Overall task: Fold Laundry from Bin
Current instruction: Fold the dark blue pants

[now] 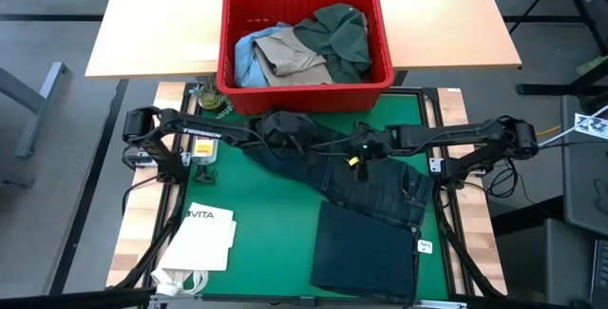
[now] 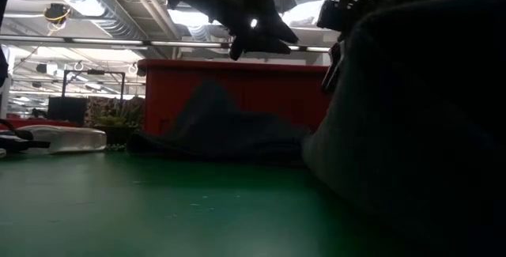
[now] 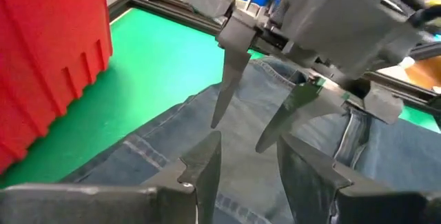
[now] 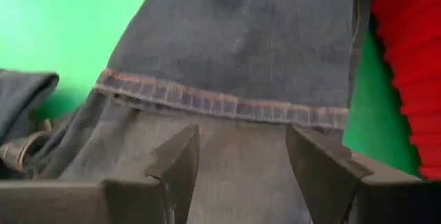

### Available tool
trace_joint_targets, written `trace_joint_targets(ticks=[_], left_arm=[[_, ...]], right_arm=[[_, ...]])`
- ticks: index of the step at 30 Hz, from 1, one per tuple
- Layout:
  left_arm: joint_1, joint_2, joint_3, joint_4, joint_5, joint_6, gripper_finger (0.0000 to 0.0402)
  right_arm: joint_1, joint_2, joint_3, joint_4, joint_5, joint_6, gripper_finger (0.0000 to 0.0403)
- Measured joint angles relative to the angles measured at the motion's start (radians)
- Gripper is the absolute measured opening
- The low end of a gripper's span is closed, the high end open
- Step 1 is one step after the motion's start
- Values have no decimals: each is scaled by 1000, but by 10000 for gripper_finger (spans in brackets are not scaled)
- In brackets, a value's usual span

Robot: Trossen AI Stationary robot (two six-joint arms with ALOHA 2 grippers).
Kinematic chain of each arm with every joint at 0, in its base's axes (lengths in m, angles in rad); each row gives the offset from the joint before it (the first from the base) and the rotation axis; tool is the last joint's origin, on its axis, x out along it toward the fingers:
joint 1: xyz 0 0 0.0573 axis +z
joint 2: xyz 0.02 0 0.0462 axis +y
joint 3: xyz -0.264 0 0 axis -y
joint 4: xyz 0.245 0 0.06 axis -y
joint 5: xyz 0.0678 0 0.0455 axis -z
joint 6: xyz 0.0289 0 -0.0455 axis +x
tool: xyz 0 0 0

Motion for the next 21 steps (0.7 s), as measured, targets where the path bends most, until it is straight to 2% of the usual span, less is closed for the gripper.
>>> trace_joint_targets(ticks=[5, 8, 15, 18, 21], left_arm=[[12, -99, -3, -160, 15, 25, 137], [12, -162, -2, -320, 14, 21, 137], [-22, -241, -2, -721, -5, -107, 137], [-49, -239, -2, -908, -81, -112, 137], [-72, -228, -2, -1054, -212, -161, 137]], right_arm=[[0, 34, -2, 3, -17, -8, 218], [1, 73, -2, 1, -25, -8, 218], [43, 185, -3, 0, 6, -7, 218], [61, 230, -3, -9, 44, -6, 218], [61, 263, -3, -28, 64, -4, 218]])
